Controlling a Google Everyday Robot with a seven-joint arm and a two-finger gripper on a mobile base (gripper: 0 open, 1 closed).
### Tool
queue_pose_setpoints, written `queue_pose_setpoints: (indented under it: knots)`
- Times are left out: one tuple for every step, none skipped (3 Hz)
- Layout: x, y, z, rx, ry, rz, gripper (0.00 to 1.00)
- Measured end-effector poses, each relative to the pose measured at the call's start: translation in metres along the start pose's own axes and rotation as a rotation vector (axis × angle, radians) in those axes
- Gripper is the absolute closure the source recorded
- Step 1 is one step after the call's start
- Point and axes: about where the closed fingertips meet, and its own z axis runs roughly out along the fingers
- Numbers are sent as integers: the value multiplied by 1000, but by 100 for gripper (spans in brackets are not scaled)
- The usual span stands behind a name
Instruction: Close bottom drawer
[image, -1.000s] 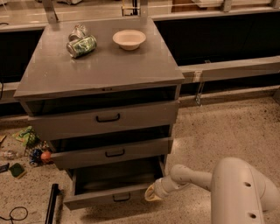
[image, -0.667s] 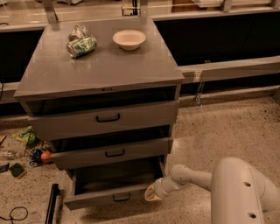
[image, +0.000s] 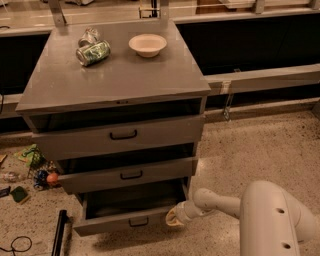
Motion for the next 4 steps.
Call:
queue_pose_setpoints:
  knots:
    - [4,-17,1,41,5,-54,100]
    - [8,-40,4,65,17,-121,100]
    - [17,-57,12,69,27,-163,100]
    - [21,-64,14,72,36,-175,100]
